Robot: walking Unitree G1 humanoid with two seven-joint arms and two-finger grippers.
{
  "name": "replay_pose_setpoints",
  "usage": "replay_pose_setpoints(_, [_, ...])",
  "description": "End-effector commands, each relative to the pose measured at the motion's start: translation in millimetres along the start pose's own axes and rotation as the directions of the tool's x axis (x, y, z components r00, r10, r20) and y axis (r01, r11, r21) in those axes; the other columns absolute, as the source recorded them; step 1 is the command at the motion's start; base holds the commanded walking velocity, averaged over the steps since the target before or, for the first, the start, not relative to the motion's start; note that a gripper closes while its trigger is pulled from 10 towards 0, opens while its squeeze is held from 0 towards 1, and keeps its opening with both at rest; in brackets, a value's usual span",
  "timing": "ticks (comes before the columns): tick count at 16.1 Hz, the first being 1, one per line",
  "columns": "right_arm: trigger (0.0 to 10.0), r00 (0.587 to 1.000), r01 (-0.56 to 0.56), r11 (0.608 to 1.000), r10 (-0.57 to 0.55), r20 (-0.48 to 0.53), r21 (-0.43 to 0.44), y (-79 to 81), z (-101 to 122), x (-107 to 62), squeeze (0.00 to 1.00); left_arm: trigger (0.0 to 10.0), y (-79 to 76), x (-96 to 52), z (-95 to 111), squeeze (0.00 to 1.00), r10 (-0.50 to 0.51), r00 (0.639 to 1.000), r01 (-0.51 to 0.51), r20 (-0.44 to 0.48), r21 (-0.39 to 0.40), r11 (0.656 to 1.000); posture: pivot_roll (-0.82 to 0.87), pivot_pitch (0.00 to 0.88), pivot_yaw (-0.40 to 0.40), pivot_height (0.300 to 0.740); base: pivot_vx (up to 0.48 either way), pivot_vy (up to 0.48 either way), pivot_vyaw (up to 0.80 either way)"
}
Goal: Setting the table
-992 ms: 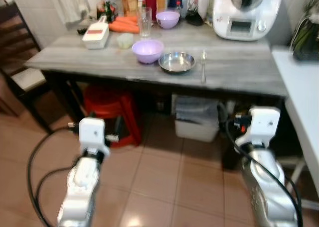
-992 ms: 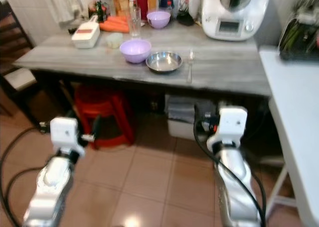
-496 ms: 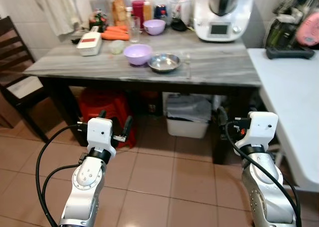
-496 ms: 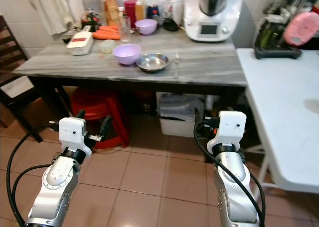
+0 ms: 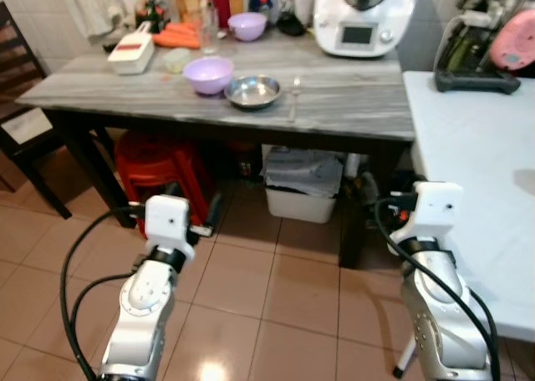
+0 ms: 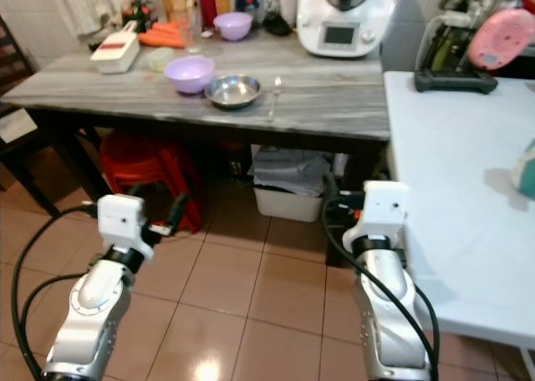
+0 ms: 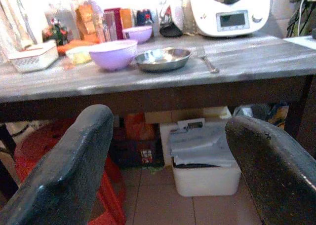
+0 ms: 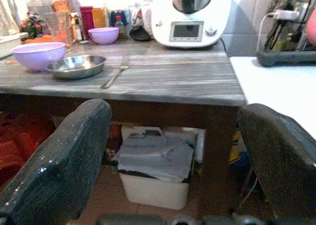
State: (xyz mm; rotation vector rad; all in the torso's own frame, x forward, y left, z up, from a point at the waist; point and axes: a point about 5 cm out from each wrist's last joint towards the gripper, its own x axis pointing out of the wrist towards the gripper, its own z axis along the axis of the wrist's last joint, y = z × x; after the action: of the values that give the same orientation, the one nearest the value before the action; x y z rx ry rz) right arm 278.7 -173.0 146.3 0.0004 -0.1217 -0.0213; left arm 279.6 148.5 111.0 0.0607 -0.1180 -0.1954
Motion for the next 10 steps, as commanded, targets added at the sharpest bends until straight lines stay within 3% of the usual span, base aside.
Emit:
replay_pose_setpoints(1, [10.0, 1.0, 0.015, 1.0, -0.015, 0.007, -0.008, -3.6, 2.1, 0.2, 0.0, 10.0, -2.4, 0.0, 0.4, 0.0, -0.015, 1.0, 0.015, 0.002, -0.008, 1.0, -0.07, 0.041, 0.058, 0.74, 0.0, -0.39, 0.0])
replay_pose_setpoints(10, [10.0, 1.0, 0.022, 1.0, -0.022, 0.003, -0.014, -4.1, 1.8, -0.6, 0.0, 10.0, -5.9, -0.7, -0.6, 0.0, -0.038, 0.999, 0.038, -0.001, -0.014, 0.999, -0.07, 0.046, 0.059, 0.74, 0.0, -0.388, 0.0])
